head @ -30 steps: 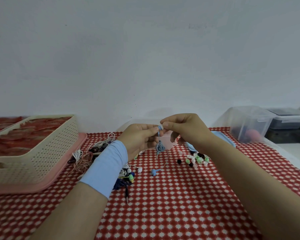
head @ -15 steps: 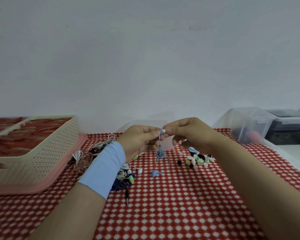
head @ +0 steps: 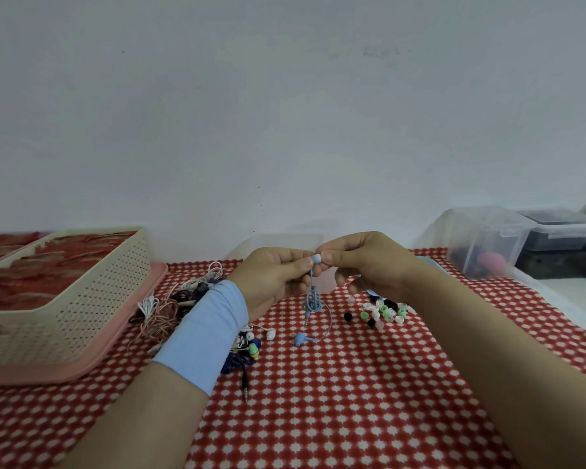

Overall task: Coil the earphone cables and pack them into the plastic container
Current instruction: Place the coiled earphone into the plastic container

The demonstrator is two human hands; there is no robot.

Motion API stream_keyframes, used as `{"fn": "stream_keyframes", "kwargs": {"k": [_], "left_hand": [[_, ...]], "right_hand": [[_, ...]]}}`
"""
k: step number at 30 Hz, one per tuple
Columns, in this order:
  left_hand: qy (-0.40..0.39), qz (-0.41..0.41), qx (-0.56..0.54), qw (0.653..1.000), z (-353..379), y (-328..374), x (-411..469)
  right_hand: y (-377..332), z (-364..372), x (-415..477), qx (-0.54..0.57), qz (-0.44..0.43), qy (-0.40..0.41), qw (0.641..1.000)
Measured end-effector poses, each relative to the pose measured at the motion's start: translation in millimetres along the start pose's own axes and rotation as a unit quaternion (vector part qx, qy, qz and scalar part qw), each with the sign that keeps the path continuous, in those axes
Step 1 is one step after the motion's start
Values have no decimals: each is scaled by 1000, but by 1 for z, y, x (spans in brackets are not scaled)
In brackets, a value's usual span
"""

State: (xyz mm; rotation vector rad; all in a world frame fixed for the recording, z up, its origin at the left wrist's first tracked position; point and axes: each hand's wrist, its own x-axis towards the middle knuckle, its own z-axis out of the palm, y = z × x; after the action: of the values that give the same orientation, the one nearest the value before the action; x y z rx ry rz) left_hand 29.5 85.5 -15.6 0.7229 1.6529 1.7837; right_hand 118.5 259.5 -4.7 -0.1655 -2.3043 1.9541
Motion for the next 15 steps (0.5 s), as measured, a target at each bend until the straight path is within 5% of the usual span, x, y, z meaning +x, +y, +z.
{"fn": "stream_keyframes", "kwargs": {"k": [9,15], "left_hand": [[21,-10,-96,995,9,2,2],[41,-14,-79,996,6,1,3]], "right_hand": [[-4,5,1,-128,-162,116,972],[-12,8,-3,-213,-152,94,961]]}}
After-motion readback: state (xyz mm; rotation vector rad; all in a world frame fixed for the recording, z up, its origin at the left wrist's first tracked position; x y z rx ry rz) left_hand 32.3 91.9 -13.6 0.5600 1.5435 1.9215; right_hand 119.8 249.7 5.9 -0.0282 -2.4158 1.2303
